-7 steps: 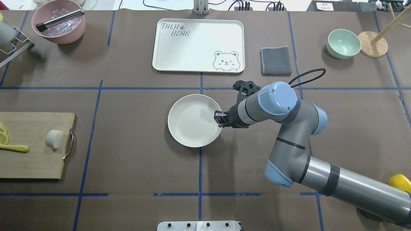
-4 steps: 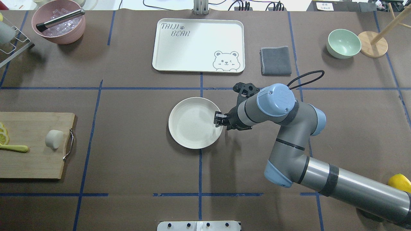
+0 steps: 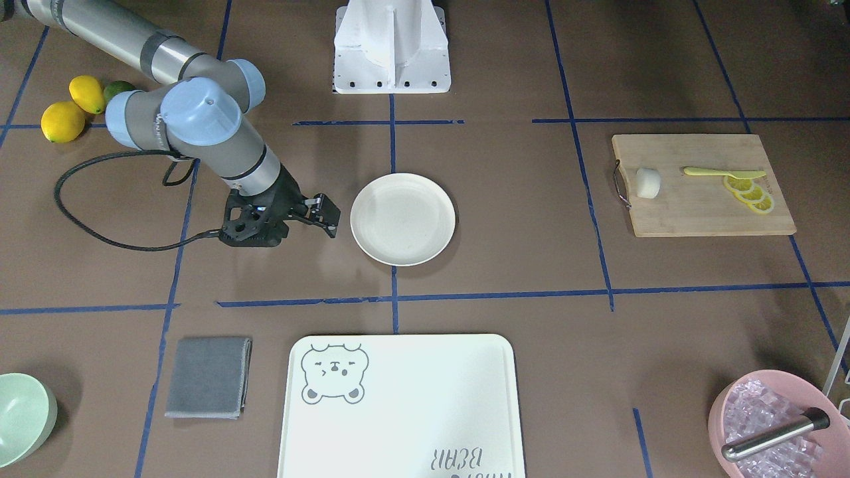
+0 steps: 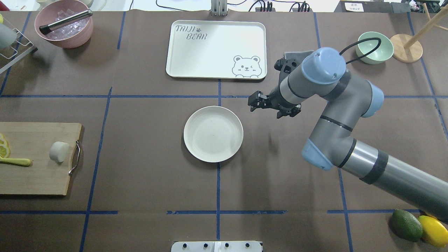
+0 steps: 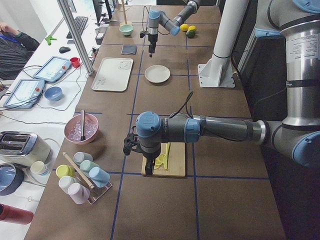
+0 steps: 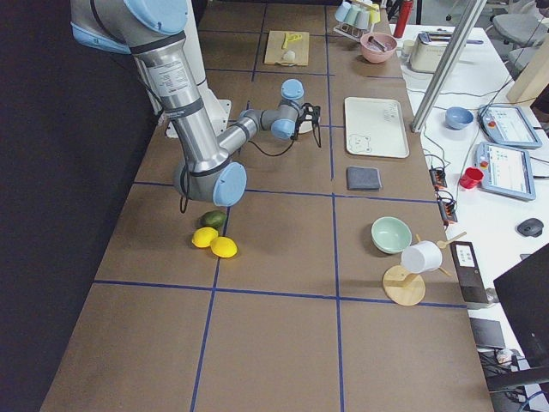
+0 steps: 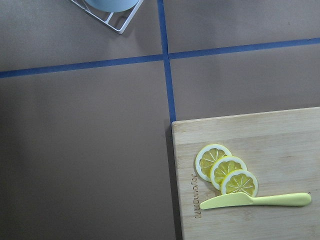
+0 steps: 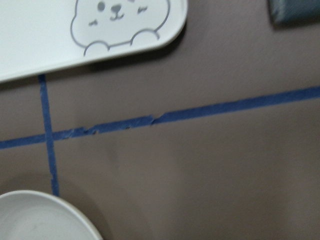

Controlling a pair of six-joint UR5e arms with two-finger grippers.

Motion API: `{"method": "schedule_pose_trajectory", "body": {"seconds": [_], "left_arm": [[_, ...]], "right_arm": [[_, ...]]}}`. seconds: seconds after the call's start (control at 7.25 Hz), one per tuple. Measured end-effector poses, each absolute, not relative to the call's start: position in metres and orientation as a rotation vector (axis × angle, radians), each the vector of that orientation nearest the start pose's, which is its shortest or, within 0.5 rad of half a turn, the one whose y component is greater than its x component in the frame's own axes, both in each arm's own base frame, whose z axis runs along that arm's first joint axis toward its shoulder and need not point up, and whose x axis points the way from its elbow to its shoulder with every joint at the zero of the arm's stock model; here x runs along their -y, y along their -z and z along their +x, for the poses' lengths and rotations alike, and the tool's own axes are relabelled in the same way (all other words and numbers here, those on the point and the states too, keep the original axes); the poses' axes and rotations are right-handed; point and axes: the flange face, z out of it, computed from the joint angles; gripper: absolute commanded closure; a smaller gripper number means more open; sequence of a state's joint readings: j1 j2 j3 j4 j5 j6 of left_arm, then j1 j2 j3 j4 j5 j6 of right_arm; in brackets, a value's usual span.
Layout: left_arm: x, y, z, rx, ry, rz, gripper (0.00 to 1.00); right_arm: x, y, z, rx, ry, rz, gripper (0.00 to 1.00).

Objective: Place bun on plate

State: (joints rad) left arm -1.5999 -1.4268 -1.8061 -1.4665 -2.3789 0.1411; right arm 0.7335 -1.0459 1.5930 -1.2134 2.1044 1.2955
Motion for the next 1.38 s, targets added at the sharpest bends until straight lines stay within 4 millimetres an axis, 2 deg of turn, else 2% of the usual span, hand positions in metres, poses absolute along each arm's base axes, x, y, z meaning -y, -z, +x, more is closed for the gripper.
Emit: {"method": "schedule_pose_trajectory", "body": {"seconds": [0.28, 0.55, 0.69, 0.83, 0.97, 1.1, 1.24, 1.38], "left_arm": [[0.428, -0.621, -0.073, -0.806, -0.099, 0.049, 0.00], [0.429, -0.619, -0.073, -0.804, -0.102, 0.051, 0.00], [0.429, -0.618, -0.073, -0.804, -0.103, 0.055, 0.00], [0.430, -0.615, -0.073, -0.804, -0.102, 0.058, 0.00], [0.432, -0.614, -0.072, -0.804, -0.101, 0.060, 0.00], [0.434, -0.612, -0.072, -0.804, -0.102, 0.064, 0.00], [0.436, -0.610, -0.072, -0.802, -0.107, 0.074, 0.00], [0.439, -0.607, -0.072, -0.797, -0.120, 0.104, 0.00]], "right_arm": [[0.573, -0.317, -0.348, 0.930, -0.096, 0.002, 0.00], [0.616, -0.357, -0.240, 0.828, 0.009, 0.047, 0.00], [0.625, -0.385, -0.184, 0.791, 0.065, 0.069, 0.00], [0.626, -0.418, -0.129, 0.766, 0.113, 0.086, 0.00], [0.615, -0.462, -0.069, 0.744, 0.168, 0.102, 0.00], [0.595, -0.506, -0.012, 0.728, 0.207, 0.112, 0.00], [0.567, -0.549, 0.036, 0.721, 0.210, 0.107, 0.00], [0.532, -0.589, 0.067, 0.724, 0.185, 0.079, 0.00]]}}
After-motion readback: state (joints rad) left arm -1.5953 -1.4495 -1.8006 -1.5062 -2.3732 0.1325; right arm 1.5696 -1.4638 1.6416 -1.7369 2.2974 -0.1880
